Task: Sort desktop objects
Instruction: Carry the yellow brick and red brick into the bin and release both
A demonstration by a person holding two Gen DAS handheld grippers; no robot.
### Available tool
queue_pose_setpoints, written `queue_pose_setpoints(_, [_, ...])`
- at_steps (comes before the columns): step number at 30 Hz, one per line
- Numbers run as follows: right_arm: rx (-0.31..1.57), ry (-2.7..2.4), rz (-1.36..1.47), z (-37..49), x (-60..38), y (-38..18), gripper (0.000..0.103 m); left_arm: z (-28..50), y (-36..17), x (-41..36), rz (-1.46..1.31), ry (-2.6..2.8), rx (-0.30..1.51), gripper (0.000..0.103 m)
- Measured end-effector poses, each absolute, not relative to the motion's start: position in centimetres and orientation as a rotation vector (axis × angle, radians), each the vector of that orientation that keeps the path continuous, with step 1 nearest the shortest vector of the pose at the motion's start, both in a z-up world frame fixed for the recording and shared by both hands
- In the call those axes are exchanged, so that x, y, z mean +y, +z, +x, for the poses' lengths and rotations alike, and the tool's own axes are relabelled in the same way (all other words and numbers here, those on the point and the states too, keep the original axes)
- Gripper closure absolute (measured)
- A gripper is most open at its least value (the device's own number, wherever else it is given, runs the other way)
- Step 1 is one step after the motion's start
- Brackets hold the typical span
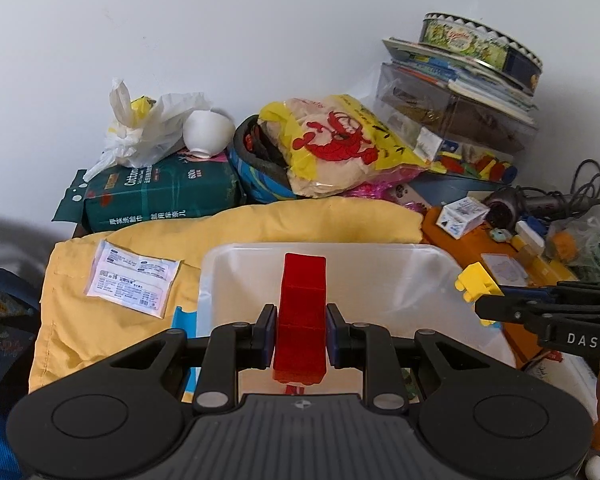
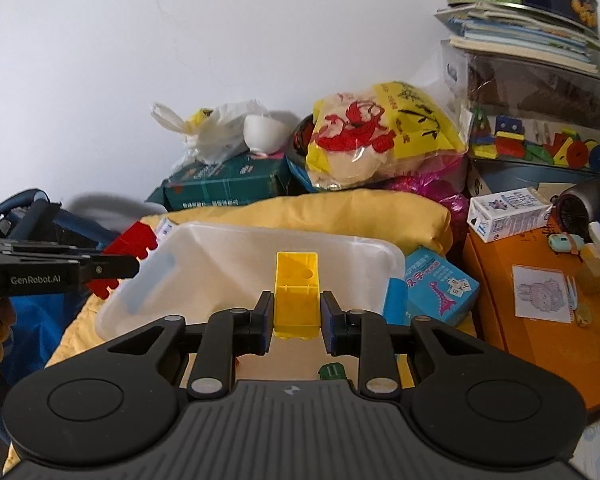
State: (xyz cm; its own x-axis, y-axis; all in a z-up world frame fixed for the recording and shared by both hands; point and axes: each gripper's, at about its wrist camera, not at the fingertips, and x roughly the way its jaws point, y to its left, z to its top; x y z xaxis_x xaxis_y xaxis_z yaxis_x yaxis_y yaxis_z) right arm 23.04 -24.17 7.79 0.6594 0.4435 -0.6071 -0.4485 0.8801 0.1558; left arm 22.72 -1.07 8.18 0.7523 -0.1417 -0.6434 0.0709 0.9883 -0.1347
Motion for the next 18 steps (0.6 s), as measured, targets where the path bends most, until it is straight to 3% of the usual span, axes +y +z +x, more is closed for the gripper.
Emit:
queue_pose_setpoints(2, [0.703, 0.495, -0.012, 23.8, -23.8, 7.3, 0.074, 23.2, 7.9, -1.1, -0.103, -0.086, 0.718, 0.07])
queue_pose_setpoints(5, [0.718, 0.46, -0.025, 24.8, -23.5, 6.7, 0.048, 23.2, 7.6, -0.7, -0.116, -0.074, 0.725, 0.061])
queue_pose_setpoints(13, [0.675, 0.5, -0.013, 22.2, -24.0, 6.8, 0.048, 16.9, 6.4, -0.4, -0.04, -0.146, 0.688, 0.061])
queue_pose_setpoints(18, [0.677, 0.549, -0.009, 15.9, -24.2, 5.3, 0.048, 10.3, 2.4, -0.2, -0.034, -0.173, 0.749, 0.06])
